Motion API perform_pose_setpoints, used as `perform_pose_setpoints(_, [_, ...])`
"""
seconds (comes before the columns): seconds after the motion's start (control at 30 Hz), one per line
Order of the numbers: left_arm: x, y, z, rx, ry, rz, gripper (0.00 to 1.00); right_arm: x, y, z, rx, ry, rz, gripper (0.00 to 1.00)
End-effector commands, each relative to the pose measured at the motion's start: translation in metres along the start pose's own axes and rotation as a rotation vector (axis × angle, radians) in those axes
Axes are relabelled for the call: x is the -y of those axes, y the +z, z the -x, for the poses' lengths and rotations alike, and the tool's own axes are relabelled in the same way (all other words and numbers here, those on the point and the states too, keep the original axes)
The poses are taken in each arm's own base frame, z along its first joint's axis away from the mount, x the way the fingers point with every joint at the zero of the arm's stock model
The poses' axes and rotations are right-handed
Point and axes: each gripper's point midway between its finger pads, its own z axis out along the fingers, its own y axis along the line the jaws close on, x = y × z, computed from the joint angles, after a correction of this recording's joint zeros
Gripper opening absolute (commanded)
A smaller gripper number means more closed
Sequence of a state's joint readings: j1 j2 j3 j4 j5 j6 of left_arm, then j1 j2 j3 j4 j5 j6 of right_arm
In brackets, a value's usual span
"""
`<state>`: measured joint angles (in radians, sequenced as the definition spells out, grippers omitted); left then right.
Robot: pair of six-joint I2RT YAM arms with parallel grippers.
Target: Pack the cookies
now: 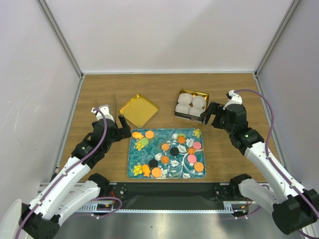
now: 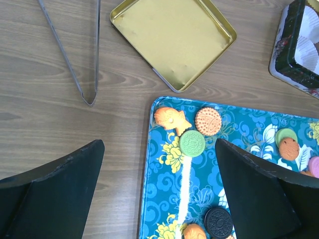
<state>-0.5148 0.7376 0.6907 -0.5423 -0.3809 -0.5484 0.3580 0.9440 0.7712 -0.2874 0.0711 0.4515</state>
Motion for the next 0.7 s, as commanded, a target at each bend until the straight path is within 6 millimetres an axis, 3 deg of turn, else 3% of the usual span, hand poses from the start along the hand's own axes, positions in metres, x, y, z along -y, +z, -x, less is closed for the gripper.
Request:
perform_pose_setpoints(0.0, [0.005, -0.007, 0.016, 0.039, -0.001, -0.015, 1.0, -0.011, -0.009, 0.024, 0.057, -0.012, 0.029, 1.0])
perform_pose_setpoints(0.1, [0.002, -0.003, 0.015, 0.042, -0.005, 0.007, 1.0, -0.013, -0.009, 0.024, 0.044, -0.021, 0.037, 1.0])
perform_pose_setpoints(0.23, [-0.009, 0.016, 0.015, 0.054, -0.021, 0.096, 1.0, -0.016, -0.007, 0.02, 0.017, -0.022, 0.051, 1.0])
perform_pose_setpoints(0.37, [-0.021, 0.056, 0.014, 0.05, -0.089, 0.151, 1.0, -0.023, -0.009, 0.014, -0.026, -0.025, 0.089, 1.0])
perform_pose_setpoints(0.4, [-0.032, 0.07, 0.008, 0.023, -0.097, 0.198, 1.0, -0.024, -0.01, 0.011, -0.038, -0.024, 0.091, 1.0])
perform_pose_setpoints(0.47, [-0.035, 0.087, 0.014, 0.041, -0.1, 0.214, 1.0, -0.026, -0.012, 0.006, -0.061, -0.026, 0.106, 1.0])
perform_pose_setpoints(0.5, [-0.045, 0.099, 0.007, 0.007, -0.085, 0.259, 1.0, -0.026, -0.013, 0.004, -0.068, -0.026, 0.11, 1.0])
perform_pose_setpoints(0.67, [-0.063, 0.132, 0.002, -0.067, -0.079, 0.34, 1.0, -0.027, -0.014, -0.001, -0.093, -0.037, 0.125, 1.0])
